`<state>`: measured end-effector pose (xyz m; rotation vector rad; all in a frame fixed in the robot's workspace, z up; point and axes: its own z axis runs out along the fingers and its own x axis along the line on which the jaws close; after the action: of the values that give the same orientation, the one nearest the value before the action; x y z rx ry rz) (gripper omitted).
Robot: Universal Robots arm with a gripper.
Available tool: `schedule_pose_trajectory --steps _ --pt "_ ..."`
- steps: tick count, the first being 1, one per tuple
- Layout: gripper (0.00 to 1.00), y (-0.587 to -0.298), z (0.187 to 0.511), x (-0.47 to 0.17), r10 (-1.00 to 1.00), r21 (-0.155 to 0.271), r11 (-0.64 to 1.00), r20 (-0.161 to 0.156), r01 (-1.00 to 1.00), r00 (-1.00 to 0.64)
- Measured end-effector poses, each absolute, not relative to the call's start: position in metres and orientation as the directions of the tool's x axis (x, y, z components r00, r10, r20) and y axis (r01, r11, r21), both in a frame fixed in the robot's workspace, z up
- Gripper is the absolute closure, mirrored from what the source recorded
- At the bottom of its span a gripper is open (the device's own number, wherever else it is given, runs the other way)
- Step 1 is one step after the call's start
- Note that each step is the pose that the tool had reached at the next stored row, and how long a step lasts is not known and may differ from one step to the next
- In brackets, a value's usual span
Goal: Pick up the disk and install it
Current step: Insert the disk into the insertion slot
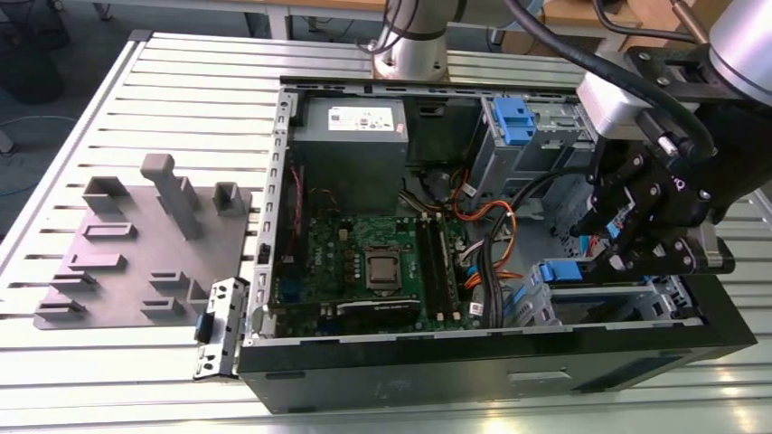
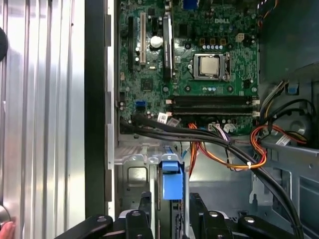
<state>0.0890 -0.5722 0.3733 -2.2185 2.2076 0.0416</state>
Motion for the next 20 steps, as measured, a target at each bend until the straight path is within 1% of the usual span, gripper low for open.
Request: schedule_pose_trajectory --steps 12,20 --pt "0.56 -0.565 0.359 0.107 -1.0 0.011 -0.011 -0.027 -1.0 0.01" --pt "0.56 -0.562 0.356 0.116 -1.0 0.011 -0.011 -0.027 -1.0 0.011"
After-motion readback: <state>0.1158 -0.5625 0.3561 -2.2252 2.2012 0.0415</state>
